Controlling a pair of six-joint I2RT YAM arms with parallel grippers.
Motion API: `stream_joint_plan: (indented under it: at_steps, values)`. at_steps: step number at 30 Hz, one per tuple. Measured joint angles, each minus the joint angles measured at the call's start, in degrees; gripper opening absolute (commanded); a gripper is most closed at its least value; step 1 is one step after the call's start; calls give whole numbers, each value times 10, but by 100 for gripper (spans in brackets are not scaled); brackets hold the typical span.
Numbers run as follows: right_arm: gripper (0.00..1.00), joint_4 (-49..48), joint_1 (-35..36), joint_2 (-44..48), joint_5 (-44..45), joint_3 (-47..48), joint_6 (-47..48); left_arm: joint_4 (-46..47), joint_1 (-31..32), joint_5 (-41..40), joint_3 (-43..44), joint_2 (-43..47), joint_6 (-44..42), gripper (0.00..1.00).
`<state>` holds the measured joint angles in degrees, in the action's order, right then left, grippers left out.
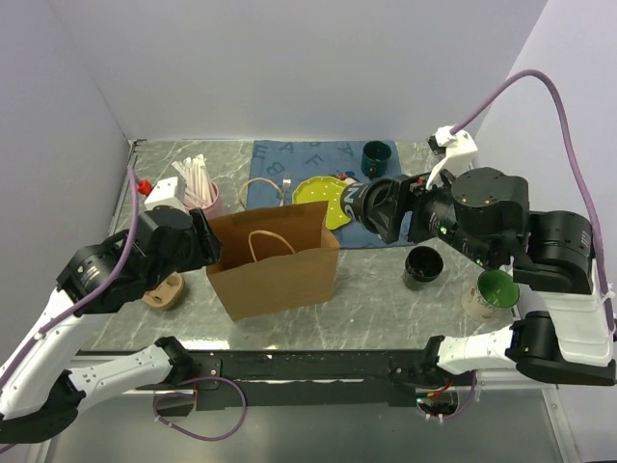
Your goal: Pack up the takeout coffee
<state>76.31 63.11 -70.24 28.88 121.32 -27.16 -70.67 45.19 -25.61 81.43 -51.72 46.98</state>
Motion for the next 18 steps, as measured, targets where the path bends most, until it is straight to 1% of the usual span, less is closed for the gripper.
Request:
stream_joint_plan:
  at_steps: [3,5,7,8,11,14,18]
  values:
    - [59,-12,0,-6,-14,5,79,17,0,10,-3,-7,-7,52]
    - [59,-35,0,-10,-30,-4,123,30,0,15,-3,-12,-10,52]
    - [59,-67,0,-14,-55,-27,169,41,0,19,-3,-14,-14,55]
    - [59,-82,0,-17,-66,-40,189,46,0,20,-3,-15,-17,58]
    - [59,-118,0,-35,-98,-74,245,55,0,20,-3,-15,-19,61]
    - [59,-139,0,-68,-132,-92,284,54,0,20,-3,-15,-9,62]
    - [59,-163,0,-92,-176,-112,325,56,0,21,-7,-9,9,61]
